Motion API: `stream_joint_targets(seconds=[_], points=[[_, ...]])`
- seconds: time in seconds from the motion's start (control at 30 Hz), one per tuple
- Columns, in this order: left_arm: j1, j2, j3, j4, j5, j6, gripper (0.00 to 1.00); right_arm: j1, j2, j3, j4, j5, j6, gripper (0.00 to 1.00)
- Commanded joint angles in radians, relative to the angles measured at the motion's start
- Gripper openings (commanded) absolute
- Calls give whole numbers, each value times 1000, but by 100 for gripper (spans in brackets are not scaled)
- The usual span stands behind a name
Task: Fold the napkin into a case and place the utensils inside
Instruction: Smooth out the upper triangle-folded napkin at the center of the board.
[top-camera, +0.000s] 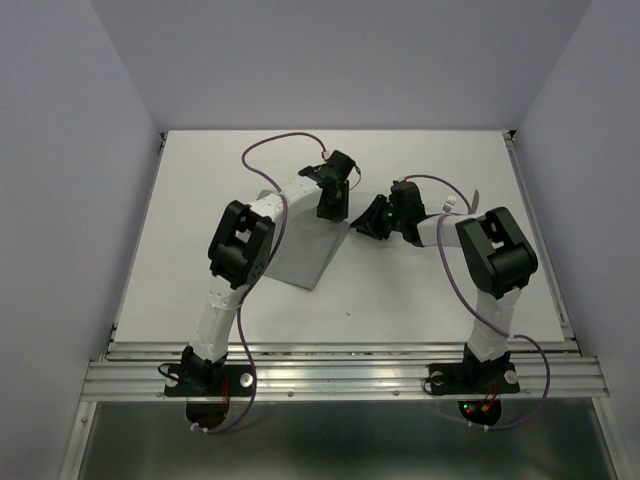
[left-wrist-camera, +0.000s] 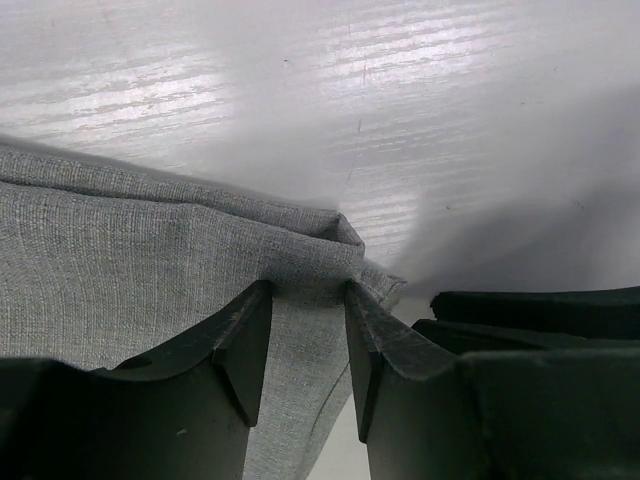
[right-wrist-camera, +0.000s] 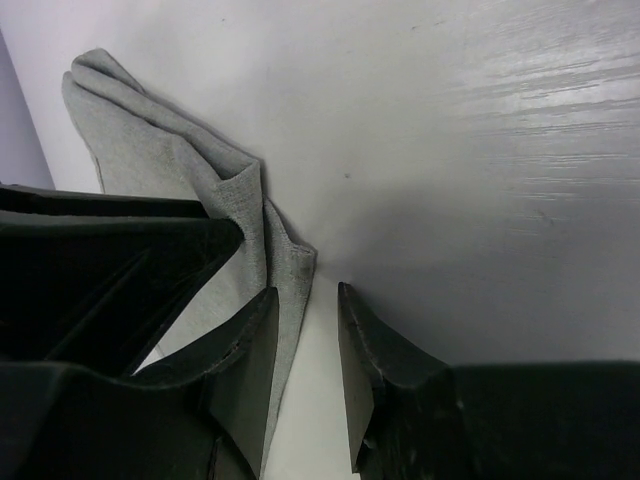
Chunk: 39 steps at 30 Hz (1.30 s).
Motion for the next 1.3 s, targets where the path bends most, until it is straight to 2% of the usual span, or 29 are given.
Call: stream_joint_targets(seconds=[0.0, 0.17, 0.33, 0.4, 0.6, 0.87, 0.97, 1.27], points=[[-4, 5, 54, -7, -14, 16, 46, 6, 45, -6, 0, -4, 5, 36], [-2, 26, 61, -6, -9, 16, 46, 15, 71, 7, 0, 2, 5, 37], [-4, 42, 67, -11, 0, 19, 40, 15, 89, 14, -10, 17, 0, 36], [-4, 28, 67, -20, -14, 15, 36, 24, 95, 11, -13, 23, -5, 36], [0, -73, 28, 8, -37, 10, 34, 24, 81, -2, -23, 57, -18, 35], [-2, -66, 74, 6, -14, 18, 45, 24, 39, -19, -54, 117, -43, 33], [-2, -64, 63, 31, 15, 18, 52, 24, 29, -20, -62, 127, -51, 33], [-2, 6, 110, 5, 6, 21, 54, 52, 49, 9, -83, 134, -61, 35]])
